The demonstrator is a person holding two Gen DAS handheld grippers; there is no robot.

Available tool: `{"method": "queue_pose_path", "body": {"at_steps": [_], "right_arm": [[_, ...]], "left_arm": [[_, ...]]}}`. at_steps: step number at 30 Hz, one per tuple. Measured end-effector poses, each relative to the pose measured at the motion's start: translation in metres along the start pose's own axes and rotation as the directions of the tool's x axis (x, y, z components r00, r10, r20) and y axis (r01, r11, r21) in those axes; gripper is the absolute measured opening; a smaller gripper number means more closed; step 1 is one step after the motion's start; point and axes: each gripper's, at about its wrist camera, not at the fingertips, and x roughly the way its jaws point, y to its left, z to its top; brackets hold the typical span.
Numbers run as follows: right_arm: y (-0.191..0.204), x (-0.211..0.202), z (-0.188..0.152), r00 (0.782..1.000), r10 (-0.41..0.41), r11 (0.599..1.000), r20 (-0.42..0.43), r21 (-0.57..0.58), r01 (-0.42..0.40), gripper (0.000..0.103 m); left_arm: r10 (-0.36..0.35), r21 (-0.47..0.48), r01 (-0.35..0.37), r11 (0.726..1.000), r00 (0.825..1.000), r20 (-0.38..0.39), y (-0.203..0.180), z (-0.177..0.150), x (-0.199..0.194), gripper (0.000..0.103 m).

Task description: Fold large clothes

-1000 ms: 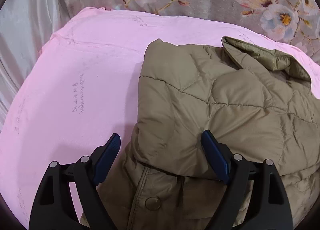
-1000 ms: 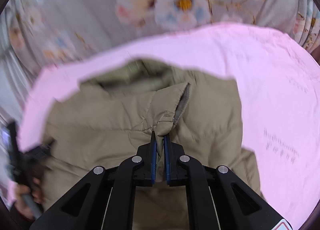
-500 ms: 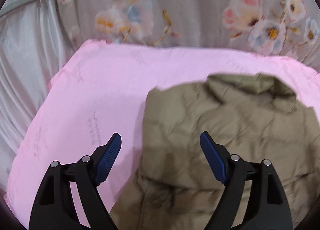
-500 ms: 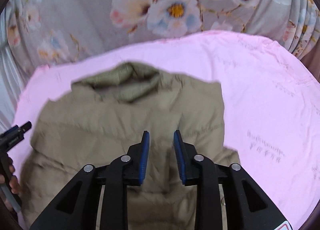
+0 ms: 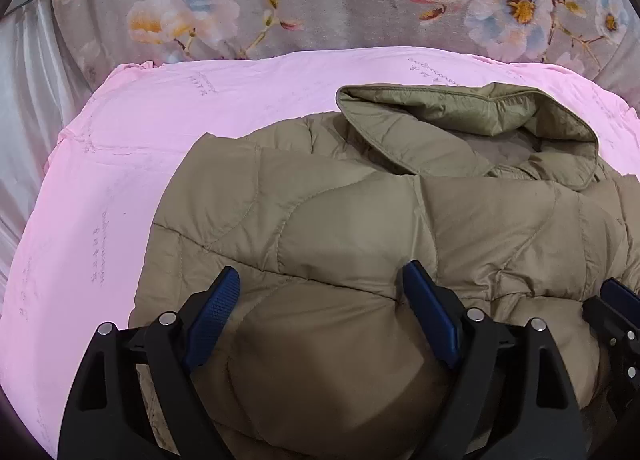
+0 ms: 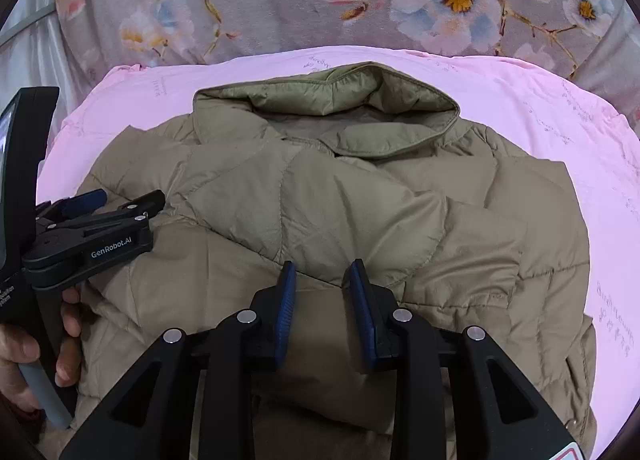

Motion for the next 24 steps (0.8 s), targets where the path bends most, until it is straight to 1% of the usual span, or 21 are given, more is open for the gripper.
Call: {"method": "queue_pose_path", "body": {"at_steps": [3, 6, 13, 16, 17, 18, 19, 20, 22, 24], "right_arm": [[0.003, 0.0, -0.011, 1.0, -0.014, 1.0, 0.013, -0.015, 0.014, 0.029], [0.008, 0.002, -0.013, 0.999, -0.037, 0.999, 0.016, -0.031, 0.038, 0.029], [0.0, 0.004, -0.012, 1.0, -0.016, 1.0, 0.009, -0.015, 0.016, 0.029], [0.001, 0.002, -0.011, 1.0, -0.02, 1.0, 0.003, -0.014, 0.02, 0.03], [0.0, -0.001, -0.008, 1.0, -0.019, 1.0, -0.014, -0.013, 0.019, 0.034], [-0.002, -0.007, -0.004, 1.0, -0.005, 1.0, -0.024, -0.004, 0.005, 0.039], [-0.005, -0.013, 0.0, 1.0, 0.008, 1.0, -0.016, 0.009, -0.008, 0.05], [-0.011, -0.022, 0.008, 1.0, 0.025, 0.999, 0.013, 0.033, -0.026, 0.058], [-0.026, -0.031, 0.025, 0.998, 0.037, 0.996, 0.05, 0.085, -0.042, 0.059], [-0.049, -0.027, 0.045, 0.995, 0.075, 0.98, 0.058, 0.178, -0.085, 0.059]], "left_arm": [[0.015, 0.011, -0.015, 1.0, 1.0, 0.006, -0.002, -0.006, 0.001, 0.082], [0.023, 0.02, -0.023, 1.0, 1.0, -0.006, -0.004, -0.005, 0.002, 0.082], [0.039, 0.033, -0.039, 0.999, 0.999, -0.013, -0.006, -0.006, 0.003, 0.083], [0.028, 0.03, -0.027, 0.999, 0.999, -0.027, -0.003, -0.003, 0.001, 0.085], [0.011, 0.029, -0.01, 1.0, 0.999, -0.042, 0.0, -0.001, -0.001, 0.085], [-0.033, 0.019, 0.035, 0.999, 0.998, -0.062, 0.004, 0.005, -0.005, 0.086], [-0.082, -0.006, 0.082, 0.997, 0.994, -0.065, 0.01, 0.013, -0.01, 0.086], [-0.115, -0.025, 0.114, 0.993, 0.991, -0.067, 0.015, 0.02, -0.014, 0.088], [-0.178, -0.084, 0.174, 0.981, 0.983, -0.045, 0.025, 0.043, -0.02, 0.092], [-0.23, -0.124, 0.224, 0.967, 0.972, -0.037, 0.029, 0.068, -0.014, 0.092]]}}
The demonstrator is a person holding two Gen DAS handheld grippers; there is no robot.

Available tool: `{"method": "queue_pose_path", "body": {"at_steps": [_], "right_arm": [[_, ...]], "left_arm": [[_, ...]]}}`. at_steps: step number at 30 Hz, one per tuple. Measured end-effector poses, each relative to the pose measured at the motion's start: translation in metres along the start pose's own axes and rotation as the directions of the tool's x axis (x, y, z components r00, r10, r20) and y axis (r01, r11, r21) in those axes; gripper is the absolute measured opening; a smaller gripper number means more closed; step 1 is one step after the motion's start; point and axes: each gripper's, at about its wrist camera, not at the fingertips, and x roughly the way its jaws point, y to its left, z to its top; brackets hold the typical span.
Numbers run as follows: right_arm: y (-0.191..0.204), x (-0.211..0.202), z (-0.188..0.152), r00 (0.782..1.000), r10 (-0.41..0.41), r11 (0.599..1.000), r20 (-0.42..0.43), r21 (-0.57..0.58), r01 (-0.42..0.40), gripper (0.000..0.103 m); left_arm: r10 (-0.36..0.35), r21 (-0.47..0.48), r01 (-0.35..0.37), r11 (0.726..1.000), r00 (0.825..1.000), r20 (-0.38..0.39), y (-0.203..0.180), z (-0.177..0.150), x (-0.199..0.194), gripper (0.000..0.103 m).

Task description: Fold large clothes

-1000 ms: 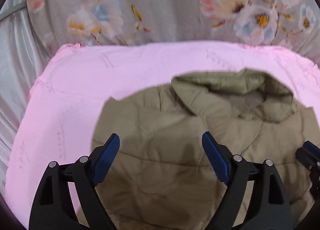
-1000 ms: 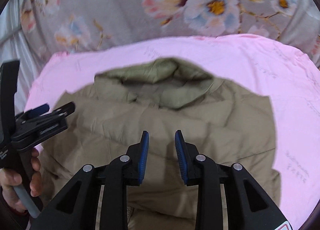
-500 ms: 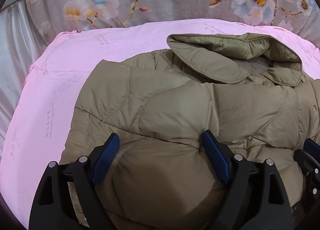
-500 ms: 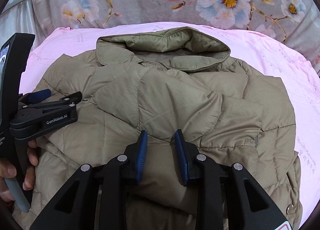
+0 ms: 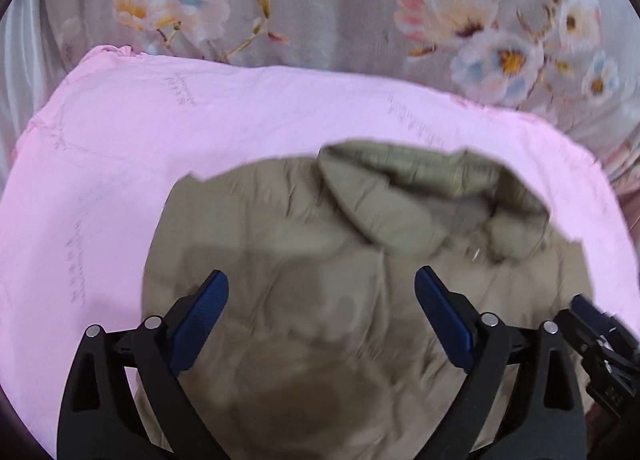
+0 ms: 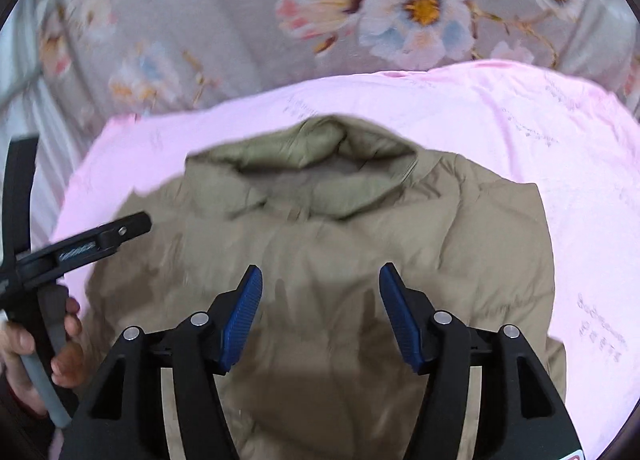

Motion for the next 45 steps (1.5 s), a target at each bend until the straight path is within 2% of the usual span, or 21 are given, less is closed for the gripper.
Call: {"method": "queue_pose_path", "body": {"at_steps": [3, 6, 7, 9, 10, 11, 12, 13, 16, 18, 21, 26, 29, 32, 33, 35, 37, 39, 41, 43, 45], "right_arm": [[-0.034, 0.022, 0.025, 1.0, 0.029, 0.986, -0.009, 0.166, -0.027, 0.059], [-0.066, 0.052, 0.032, 0.995, 0.09, 0.946, -0.029, 0.316, -0.077, 0.059], [-0.071, 0.06, 0.034, 0.994, 0.107, 0.933, -0.03, 0.347, -0.09, 0.059], [-0.07, 0.067, 0.038, 0.992, 0.127, 0.932, -0.018, 0.345, -0.113, 0.058], [-0.066, 0.069, 0.039, 0.991, 0.136, 0.937, -0.015, 0.327, -0.124, 0.051], [-0.059, 0.074, 0.041, 0.988, 0.155, 0.946, -0.024, 0.292, -0.142, 0.038], [-0.054, 0.078, 0.043, 0.986, 0.163, 0.954, -0.036, 0.259, -0.149, 0.029], [-0.048, 0.08, 0.044, 0.986, 0.159, 0.964, -0.046, 0.221, -0.145, 0.011], [-0.034, 0.069, 0.04, 0.992, 0.128, 0.984, -0.005, 0.125, -0.126, 0.005], [-0.03, 0.067, 0.032, 0.997, 0.081, 0.994, 0.002, 0.073, -0.081, 0.004], [-0.033, 0.086, 0.021, 0.999, 0.007, 0.999, -0.053, 0.044, -0.005, 0.003], [-0.038, 0.099, 0.011, 0.997, -0.006, 0.999, -0.072, 0.043, 0.009, 0.0], [-0.039, 0.1, 0.009, 0.997, -0.015, 0.999, -0.07, 0.032, 0.018, 0.0], [-0.04, 0.098, 0.01, 0.997, -0.015, 0.999, -0.07, 0.039, 0.018, 0.002], [-0.041, 0.093, 0.01, 0.997, -0.018, 0.999, -0.074, 0.05, 0.021, 0.003], [-0.044, 0.076, 0.012, 0.998, -0.002, 0.996, -0.067, 0.084, 0.008, 0.01], [-0.046, 0.057, 0.017, 1.0, -0.021, 0.996, -0.017, 0.084, 0.023, 0.012], [-0.042, 0.034, 0.031, 0.995, -0.074, 0.996, 0.072, 0.052, 0.07, 0.013], [-0.037, 0.03, 0.05, 0.988, -0.094, 0.995, 0.121, 0.04, 0.09, 0.014], [-0.037, 0.04, 0.071, 0.989, -0.058, 0.997, 0.134, 0.064, 0.05, 0.015], [-0.043, 0.061, 0.09, 0.993, 0.009, 0.991, 0.12, 0.134, -0.025, 0.015]], "left_arm": [[-0.071, -0.061, 0.068, 0.996, 0.997, -0.044, 0.002, 0.027, 0.027, 0.092], [-0.186, -0.172, 0.165, 0.971, 0.976, -0.114, 0.009, 0.036, 0.065, 0.092], [-0.213, -0.2, 0.184, 0.962, 0.968, -0.134, 0.009, 0.037, 0.077, 0.092], [-0.22, -0.215, 0.187, 0.958, 0.966, -0.139, 0.005, 0.036, 0.089, 0.089], [-0.221, -0.209, 0.19, 0.959, 0.966, -0.137, 0.002, 0.035, 0.09, 0.083], [-0.223, -0.193, 0.195, 0.962, 0.966, -0.135, -0.002, 0.036, 0.091, 0.077], [-0.227, -0.156, 0.205, 0.966, 0.964, -0.137, -0.009, 0.036, 0.09, 0.056], [-0.218, -0.123, 0.202, 0.972, 0.965, -0.144, -0.014, 0.036, 0.089, 0.04], [-0.147, -0.031, 0.145, 0.989, 0.98, -0.133, -0.022, 0.029, 0.08, 0.022], [-0.11, 0.015, 0.113, 0.993, 0.985, -0.131, -0.022, 0.024, 0.081, 0.019], [-0.065, 0.073, 0.074, 0.995, 0.99, -0.126, -0.024, 0.011, 0.091, 0.018], [0.01, 0.161, 0.002, 0.987, 0.997, -0.076, -0.036, 0.002, 0.093, 0.018], [0.031, 0.171, -0.022, 0.985, 0.998, -0.048, -0.038, 0.001, 0.094, 0.02], [0.036, 0.161, -0.03, 0.987, 0.999, -0.034, -0.036, 0.001, 0.09, 0.025], [0.049, 0.161, -0.045, 0.986, 0.998, -0.026, -0.034, 0.002, 0.085, 0.03], [0.042, 0.159, -0.04, 0.986, 0.999, -0.007, -0.027, 0.005, 0.068, 0.034], [0.015, 0.142, -0.017, 0.99, 1.0, 0.014, -0.02, 0.015, 0.054, 0.038], [0.021, 0.108, -0.025, 0.994, 0.999, 0.046, -0.013, 0.036, 0.041, 0.037], [0.034, 0.077, -0.039, 0.996, 0.997, 0.073, -0.011, 0.064, 0.039, 0.038], [0.061, 0.051, -0.065, 0.997, 0.995, 0.082, -0.012, 0.087, 0.047, 0.038], [0.082, 0.007, -0.083, 0.997, 0.995, 0.055, -0.01, 0.107, 0.064, 0.038]]}}
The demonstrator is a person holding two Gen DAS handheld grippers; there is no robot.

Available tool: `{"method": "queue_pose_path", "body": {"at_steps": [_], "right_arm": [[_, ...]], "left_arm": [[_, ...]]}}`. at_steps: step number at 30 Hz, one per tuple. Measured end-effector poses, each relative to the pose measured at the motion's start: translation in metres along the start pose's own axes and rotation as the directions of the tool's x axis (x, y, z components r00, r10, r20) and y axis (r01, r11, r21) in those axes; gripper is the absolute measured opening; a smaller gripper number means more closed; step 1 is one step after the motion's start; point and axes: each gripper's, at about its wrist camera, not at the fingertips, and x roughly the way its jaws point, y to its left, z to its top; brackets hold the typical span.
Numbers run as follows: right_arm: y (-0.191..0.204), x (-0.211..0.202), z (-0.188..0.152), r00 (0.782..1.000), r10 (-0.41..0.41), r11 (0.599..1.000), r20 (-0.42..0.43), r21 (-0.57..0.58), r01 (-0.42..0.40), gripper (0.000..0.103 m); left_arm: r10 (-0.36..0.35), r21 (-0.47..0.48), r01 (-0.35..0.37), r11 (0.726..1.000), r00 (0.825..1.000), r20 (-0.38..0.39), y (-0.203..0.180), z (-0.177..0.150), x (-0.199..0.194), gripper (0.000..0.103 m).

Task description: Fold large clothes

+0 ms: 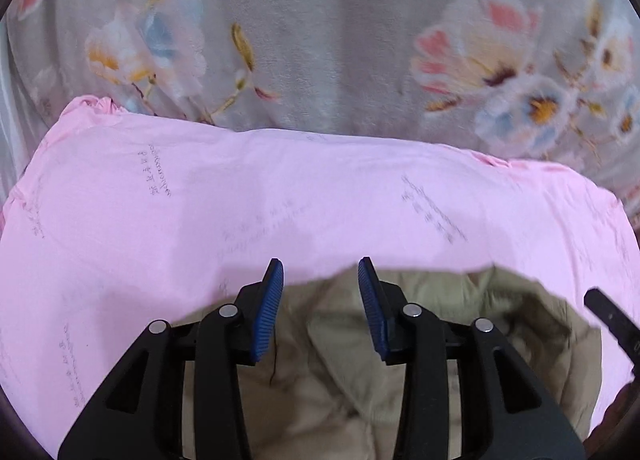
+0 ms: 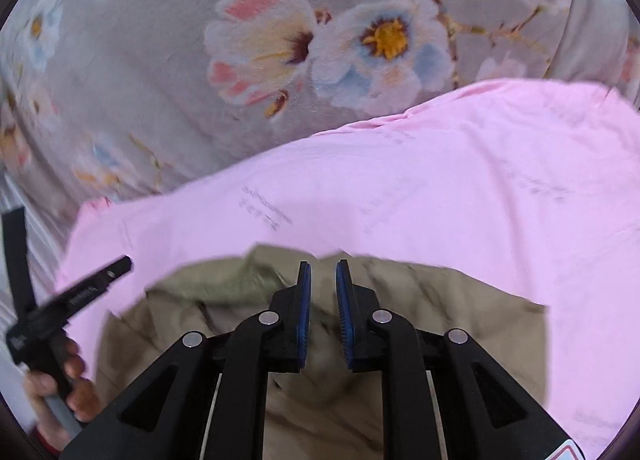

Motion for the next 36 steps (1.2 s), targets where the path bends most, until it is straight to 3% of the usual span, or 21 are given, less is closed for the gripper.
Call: {"method": "queue_pose_path", "body": {"at_steps": [5, 8, 10, 11, 12, 18, 25, 36], "right_arm": [[0.004, 0.046, 0.016, 0.998, -0.057, 0.997, -0.006, 0.058, 0.057, 0.016], [0.02, 0.065, 0.0, 0.991, -0.054, 0.996, -0.123, -0.074, 0.045, 0.015], [0.029, 0.061, -0.017, 0.986, -0.104, 0.974, -0.131, -0.213, 0.074, 0.013], [0.029, 0.059, -0.021, 0.983, -0.14, 0.961, -0.12, -0.255, 0.106, 0.005], [0.026, 0.058, -0.024, 0.978, -0.179, 0.949, -0.111, -0.282, 0.142, 0.005], [0.0, 0.063, -0.04, 0.955, -0.277, 0.922, -0.103, -0.309, 0.233, 0.003], [-0.013, 0.068, -0.044, 0.966, -0.228, 0.947, -0.123, -0.257, 0.191, 0.003], [-0.012, 0.069, -0.046, 0.966, -0.224, 0.95, -0.127, -0.251, 0.187, 0.003]], "left_arm": [[-0.021, -0.14, 0.001, 0.99, 0.99, -0.138, 0.004, 0.007, 0.055, 0.037], [0.006, -0.057, -0.02, 0.998, 0.975, -0.222, -0.009, -0.012, 0.072, 0.035], [0.088, 0.077, -0.074, 0.994, 0.975, -0.202, -0.021, -0.03, 0.069, 0.035], [0.11, 0.109, -0.09, 0.99, 0.976, -0.189, -0.023, -0.036, 0.067, 0.035], [0.13, 0.137, -0.107, 0.985, 0.976, -0.176, -0.023, -0.044, 0.066, 0.035], [0.133, 0.154, -0.112, 0.982, 0.982, -0.133, -0.014, -0.069, 0.069, 0.035], [0.18, 0.183, -0.166, 0.969, 0.982, -0.064, -0.021, -0.077, 0.07, 0.035], [0.191, 0.191, -0.179, 0.965, 0.981, -0.046, -0.022, -0.078, 0.072, 0.035]]}}
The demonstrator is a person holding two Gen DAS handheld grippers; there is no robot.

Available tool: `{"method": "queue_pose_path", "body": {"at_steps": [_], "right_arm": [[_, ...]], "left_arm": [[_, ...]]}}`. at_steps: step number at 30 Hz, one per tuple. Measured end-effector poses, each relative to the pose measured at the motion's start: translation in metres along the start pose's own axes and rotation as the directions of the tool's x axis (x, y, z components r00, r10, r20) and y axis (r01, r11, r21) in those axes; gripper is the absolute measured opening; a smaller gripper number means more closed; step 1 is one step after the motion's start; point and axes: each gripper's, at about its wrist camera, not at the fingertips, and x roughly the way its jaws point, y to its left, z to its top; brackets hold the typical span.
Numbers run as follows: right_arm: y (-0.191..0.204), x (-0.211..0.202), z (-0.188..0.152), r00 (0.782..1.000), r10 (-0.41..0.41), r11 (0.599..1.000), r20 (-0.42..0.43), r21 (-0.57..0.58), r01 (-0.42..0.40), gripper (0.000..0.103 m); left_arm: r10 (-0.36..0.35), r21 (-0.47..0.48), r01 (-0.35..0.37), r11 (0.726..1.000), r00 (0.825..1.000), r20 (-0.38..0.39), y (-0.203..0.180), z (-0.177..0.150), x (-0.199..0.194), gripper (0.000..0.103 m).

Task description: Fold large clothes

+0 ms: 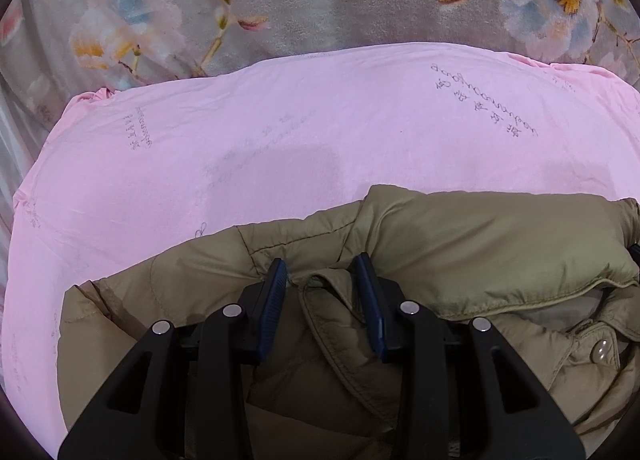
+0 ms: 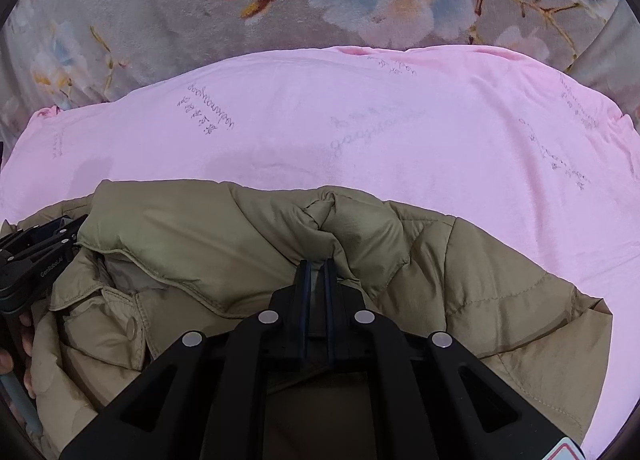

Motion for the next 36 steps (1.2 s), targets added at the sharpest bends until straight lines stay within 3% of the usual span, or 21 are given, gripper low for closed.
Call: {"method": "queue_pose_path", "body": {"at_steps": [7, 11, 13, 14, 15, 16, 18, 19, 25, 31, 34, 36], "right_arm": [[0.001, 0.003, 0.002, 1.0, -0.008, 1.0, -0.007, -0.003, 0.008, 0.003], [-0.009, -0.004, 0.001, 0.999, 0.037, 0.999, 0.012, 0.039, -0.037, 0.003], [-0.017, -0.027, -0.006, 0.999, 0.017, 0.997, 0.032, 0.075, -0.019, 0.008], [-0.021, -0.044, -0.013, 0.999, 0.019, 0.996, 0.046, 0.09, -0.023, 0.017], [-0.026, -0.065, -0.022, 0.998, 0.03, 0.994, 0.064, 0.102, -0.037, 0.018], [-0.03, -0.083, -0.03, 0.997, 0.041, 0.993, 0.071, 0.105, -0.049, 0.022], [-0.043, -0.128, -0.059, 0.995, 0.06, 0.992, 0.077, 0.107, -0.068, 0.028], [-0.05, -0.148, -0.074, 0.995, 0.065, 0.992, 0.074, 0.107, -0.072, 0.035], [-0.095, -0.26, -0.199, 0.989, 0.147, 0.981, -0.032, 0.134, -0.141, 0.061], [-0.094, -0.311, -0.31, 0.96, 0.231, 0.961, -0.159, 0.192, -0.199, 0.065], [-0.085, -0.319, -0.343, 0.938, 0.304, 0.937, -0.168, 0.233, -0.261, 0.067], [-0.076, -0.32, -0.357, 0.932, 0.334, 0.922, -0.143, 0.256, -0.291, 0.072]], "left_arm": [[0.002, -0.006, -0.002, 1.0, 1.0, 0.002, 0.0, 0.001, 0.002, 0.036], [-0.019, -0.039, 0.02, 0.999, 1.0, 0.014, 0.007, -0.001, -0.005, 0.038], [-0.045, -0.079, 0.047, 0.996, 0.999, 0.027, 0.019, -0.01, -0.025, 0.049], [-0.048, -0.092, 0.051, 0.994, 0.998, 0.037, 0.024, -0.015, -0.037, 0.066], [-0.068, -0.108, 0.075, 0.991, 0.995, 0.069, 0.033, -0.026, -0.058, 0.081], [-0.085, -0.116, 0.096, 0.989, 0.992, 0.096, 0.044, -0.037, -0.079, 0.087], [-0.095, -0.109, 0.108, 0.988, 0.988, 0.119, 0.066, -0.061, -0.115, 0.088], [-0.103, -0.103, 0.115, 0.988, 0.988, 0.112, 0.076, -0.072, -0.129, 0.088], [-0.216, -0.145, 0.213, 0.966, 0.976, -0.002, 0.149, -0.172, -0.205, 0.089], [-0.273, -0.248, 0.241, 0.938, 0.956, -0.103, 0.188, -0.279, -0.247, 0.089], [-0.347, -0.298, 0.301, 0.906, 0.931, -0.114, 0.192, -0.308, -0.261, 0.089], [-0.424, -0.353, 0.362, 0.862, 0.898, -0.114, 0.191, -0.319, -0.263, 0.09]]}}
